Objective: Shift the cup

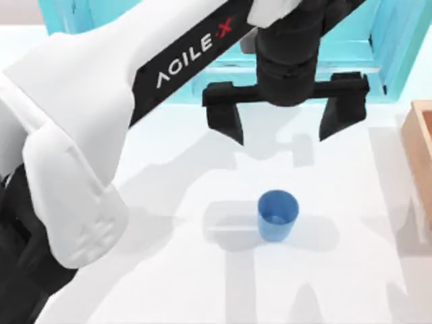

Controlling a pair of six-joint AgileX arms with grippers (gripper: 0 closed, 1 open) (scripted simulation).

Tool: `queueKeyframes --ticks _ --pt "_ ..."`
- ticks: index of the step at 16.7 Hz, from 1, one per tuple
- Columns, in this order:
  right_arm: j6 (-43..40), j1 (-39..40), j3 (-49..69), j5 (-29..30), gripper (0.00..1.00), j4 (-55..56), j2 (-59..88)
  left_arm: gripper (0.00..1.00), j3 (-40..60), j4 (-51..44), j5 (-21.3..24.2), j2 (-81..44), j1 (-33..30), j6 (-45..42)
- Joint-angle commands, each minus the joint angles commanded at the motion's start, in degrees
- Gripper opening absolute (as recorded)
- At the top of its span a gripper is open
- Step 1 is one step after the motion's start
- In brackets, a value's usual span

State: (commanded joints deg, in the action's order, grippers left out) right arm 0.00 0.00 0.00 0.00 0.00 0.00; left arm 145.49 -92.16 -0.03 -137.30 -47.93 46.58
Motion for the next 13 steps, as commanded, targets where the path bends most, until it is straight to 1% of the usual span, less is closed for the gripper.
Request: queueKeyframes --ticks 2,5,13 --pt "0.0 0.0 0.0 0.0 1.00 0.0 0.0 1.00 6.7 -3.6 0.2 -6.0 -2.4 2.1" --pt "0.0 0.0 0.0 0.0 1.00 0.0 0.0 1.00 12.5 -6.8 0.4 -11.3 -4.5 3.9" --pt "0.0 0.0 0.0 0.0 1.00 0.0 0.0 1.00 12.4 -6.4 0.4 -12.0 -4.5 4.1"
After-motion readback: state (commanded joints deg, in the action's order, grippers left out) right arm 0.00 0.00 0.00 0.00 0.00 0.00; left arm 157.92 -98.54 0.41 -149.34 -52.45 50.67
